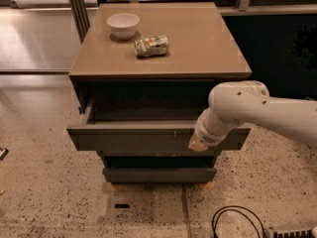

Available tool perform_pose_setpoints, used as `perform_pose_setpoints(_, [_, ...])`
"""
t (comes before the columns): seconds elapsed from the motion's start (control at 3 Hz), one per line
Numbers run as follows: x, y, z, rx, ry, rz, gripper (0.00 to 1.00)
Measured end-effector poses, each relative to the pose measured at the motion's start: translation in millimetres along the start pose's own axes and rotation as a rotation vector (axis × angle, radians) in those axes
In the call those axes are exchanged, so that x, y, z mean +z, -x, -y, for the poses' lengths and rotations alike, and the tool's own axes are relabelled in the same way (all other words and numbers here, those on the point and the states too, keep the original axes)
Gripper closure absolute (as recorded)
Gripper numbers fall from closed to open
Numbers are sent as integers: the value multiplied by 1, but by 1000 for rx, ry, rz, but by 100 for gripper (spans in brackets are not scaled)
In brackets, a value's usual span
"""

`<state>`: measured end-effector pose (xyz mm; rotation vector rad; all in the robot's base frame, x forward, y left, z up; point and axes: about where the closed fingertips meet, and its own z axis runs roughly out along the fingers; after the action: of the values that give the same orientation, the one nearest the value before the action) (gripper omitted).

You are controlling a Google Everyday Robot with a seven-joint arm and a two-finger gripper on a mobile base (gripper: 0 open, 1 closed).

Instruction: Close top drawer

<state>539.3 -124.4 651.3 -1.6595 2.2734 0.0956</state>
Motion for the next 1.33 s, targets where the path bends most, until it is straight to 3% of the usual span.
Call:
perform_pose_setpoints(0.33, [0,0,0,0,-2,2,100])
perform_pose_setpoints(0.67, [-2,1,9,19,-62,1,100])
perform_pose_setpoints(1.33, [-8,-7,54,83,-210,-44,100])
